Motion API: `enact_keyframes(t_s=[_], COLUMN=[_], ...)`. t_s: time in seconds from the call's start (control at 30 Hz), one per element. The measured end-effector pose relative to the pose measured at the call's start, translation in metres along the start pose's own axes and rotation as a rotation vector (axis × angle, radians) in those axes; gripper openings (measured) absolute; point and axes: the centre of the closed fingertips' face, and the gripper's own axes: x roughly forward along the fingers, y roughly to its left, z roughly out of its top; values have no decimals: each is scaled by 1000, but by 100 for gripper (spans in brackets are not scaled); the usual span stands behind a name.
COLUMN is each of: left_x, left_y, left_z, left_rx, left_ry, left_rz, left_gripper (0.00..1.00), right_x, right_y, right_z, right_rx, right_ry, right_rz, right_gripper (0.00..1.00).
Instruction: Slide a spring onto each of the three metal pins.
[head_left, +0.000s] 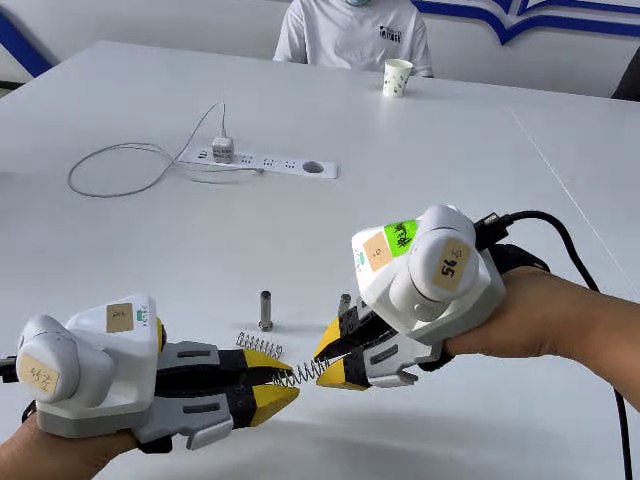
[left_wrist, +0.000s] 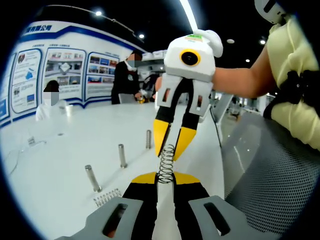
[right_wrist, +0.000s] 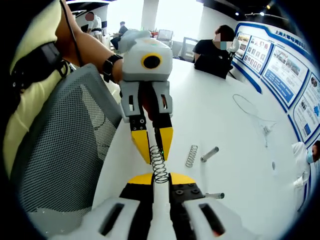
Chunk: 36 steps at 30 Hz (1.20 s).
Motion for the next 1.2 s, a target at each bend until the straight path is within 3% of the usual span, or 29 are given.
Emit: enact_keyframes(t_s=[0.87,1.2], left_x=[4,4], left_y=[-1,-1], left_z=[-5,-3], left_rx=[18,16], left_ry=[28,25], left_rz=[4,12], left_gripper=[12,12], right_x=[-1,-1], right_y=[11,10], right_z=[40,41], right_rx=[-44,-57], right_ry=[-51,-44], right_rz=[22,13], right_gripper=[12,12])
